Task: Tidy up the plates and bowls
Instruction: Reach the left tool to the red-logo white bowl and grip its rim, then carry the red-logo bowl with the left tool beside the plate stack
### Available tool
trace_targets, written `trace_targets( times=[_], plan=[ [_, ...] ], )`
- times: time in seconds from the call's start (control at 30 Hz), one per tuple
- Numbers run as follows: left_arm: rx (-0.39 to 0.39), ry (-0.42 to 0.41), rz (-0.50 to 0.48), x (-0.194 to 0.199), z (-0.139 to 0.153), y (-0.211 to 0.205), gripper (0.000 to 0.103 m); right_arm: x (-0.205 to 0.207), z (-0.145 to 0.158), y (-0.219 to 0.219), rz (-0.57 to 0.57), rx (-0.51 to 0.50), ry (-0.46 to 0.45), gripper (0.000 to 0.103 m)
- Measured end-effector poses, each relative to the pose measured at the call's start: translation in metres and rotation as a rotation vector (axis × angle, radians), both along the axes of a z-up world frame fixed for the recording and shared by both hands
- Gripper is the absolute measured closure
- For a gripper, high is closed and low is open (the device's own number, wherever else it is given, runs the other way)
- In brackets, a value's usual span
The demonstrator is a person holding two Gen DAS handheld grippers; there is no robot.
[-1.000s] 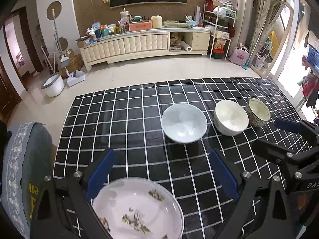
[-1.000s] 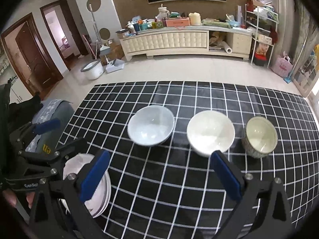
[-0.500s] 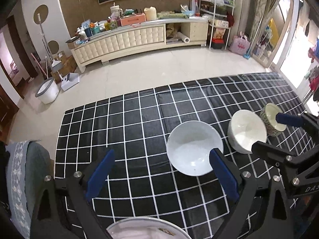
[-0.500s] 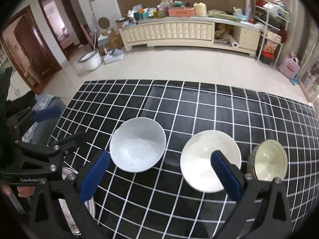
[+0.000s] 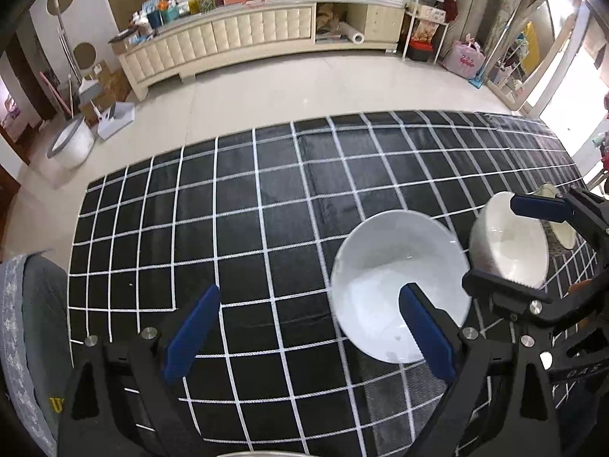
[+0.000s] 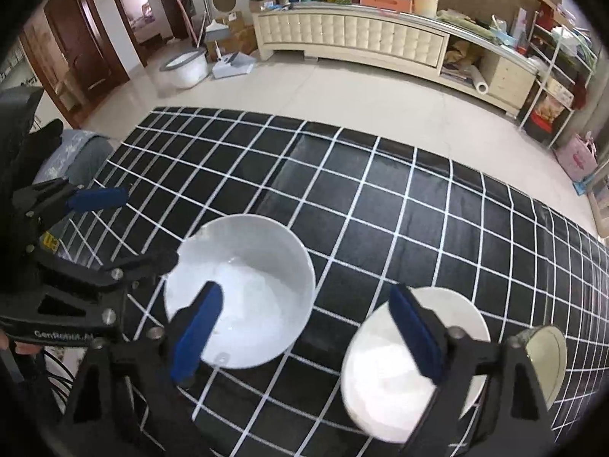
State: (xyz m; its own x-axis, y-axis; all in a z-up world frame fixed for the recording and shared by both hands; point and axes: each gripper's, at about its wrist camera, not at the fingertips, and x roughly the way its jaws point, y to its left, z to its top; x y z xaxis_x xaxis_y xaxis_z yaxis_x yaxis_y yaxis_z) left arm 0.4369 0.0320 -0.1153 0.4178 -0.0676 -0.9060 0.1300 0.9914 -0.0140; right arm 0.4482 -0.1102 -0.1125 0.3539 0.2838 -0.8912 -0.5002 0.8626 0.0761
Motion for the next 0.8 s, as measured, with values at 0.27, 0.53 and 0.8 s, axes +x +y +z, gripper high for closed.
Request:
trace_targets(
  times=[0.27, 0.53, 0.8],
  plan=[
    [-0.032, 0.108, -0.005, 0.011, -0.030, 0.000, 0.063, 0.006, -0.020, 0.012, 0.030, -0.025, 0.033, 0.041],
    [-0.070, 0.129, -0.043, 0.012, -0.038, -0.012, 0.086, 0.005, -0.043, 0.013, 0.032, -0.045, 0.089, 0.068],
    [-0.028, 0.136, -0.056, 0.005, -0.045, -0.031, 0.093, -0.003, -0.047, 0.015, -0.013, -0.049, 0.090, 0.079]
  ],
)
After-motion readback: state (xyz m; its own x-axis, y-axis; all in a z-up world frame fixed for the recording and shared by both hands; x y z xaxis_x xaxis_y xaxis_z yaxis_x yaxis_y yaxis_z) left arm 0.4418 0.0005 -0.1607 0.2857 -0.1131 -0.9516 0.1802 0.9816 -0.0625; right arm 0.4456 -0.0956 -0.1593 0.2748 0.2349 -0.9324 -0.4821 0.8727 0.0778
